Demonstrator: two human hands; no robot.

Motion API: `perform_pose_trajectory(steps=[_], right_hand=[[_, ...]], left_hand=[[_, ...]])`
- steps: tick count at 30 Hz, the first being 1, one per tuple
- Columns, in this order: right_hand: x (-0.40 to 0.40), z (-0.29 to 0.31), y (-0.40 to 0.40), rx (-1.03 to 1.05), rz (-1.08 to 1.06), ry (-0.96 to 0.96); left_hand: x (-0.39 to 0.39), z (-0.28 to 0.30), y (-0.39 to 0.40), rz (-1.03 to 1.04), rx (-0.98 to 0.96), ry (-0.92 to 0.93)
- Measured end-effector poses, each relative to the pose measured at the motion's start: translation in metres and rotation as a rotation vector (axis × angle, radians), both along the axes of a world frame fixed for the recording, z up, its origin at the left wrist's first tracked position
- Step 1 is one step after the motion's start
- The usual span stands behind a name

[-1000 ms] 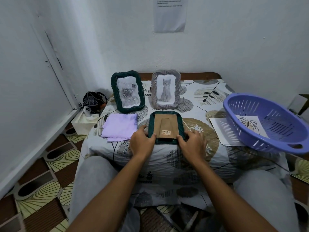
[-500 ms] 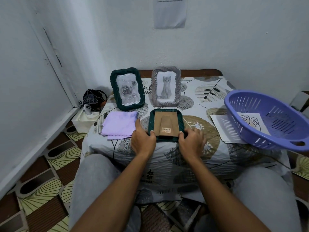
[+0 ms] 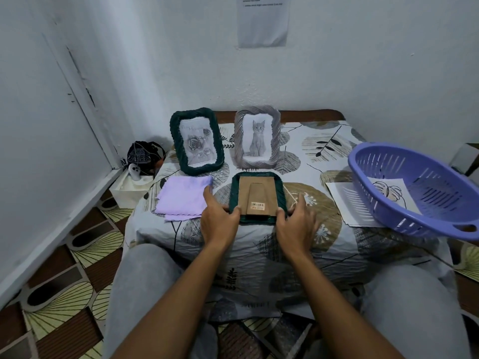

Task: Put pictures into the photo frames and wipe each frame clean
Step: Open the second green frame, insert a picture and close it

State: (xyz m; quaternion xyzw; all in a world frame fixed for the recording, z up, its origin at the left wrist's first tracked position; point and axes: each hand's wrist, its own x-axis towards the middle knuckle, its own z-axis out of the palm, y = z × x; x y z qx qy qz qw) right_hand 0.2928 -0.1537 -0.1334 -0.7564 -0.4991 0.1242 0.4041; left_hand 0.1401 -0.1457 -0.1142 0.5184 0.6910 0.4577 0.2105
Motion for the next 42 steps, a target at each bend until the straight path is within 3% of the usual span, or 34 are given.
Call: perform_pose_trajectory(steps=[5, 10, 15, 23, 31, 42], right_hand=[[0.018, 0.011, 0.013, -0.009, 0.054, 0.032], [0.038, 0.037, 0.038, -0.028, 0.209, 0.363], [0.047, 0.047, 0.069, -0.184, 0.308, 0.546], [0.046, 0.044, 0.079, -0.265, 0.357, 0.399], [0.049, 0.070, 0.054, -0.538, 0.448, 0.187], [0.053, 0.064, 0.044, -0.576, 0.489, 0.480]], left_hand=[[-0.015, 0.007, 0.016, -0.131, 0.005, -0.002], [-0.012, 0.026, 0.048, -0.202, -0.073, -0.137], [-0.009, 0.028, 0.073, -0.255, -0.212, -0.204], [-0.014, 0.022, 0.089, -0.230, -0.292, -0.300], [-0.016, 0.019, 0.088, -0.267, -0.289, -0.346], [-0.016, 0.021, 0.074, -0.310, -0.215, -0.419]])
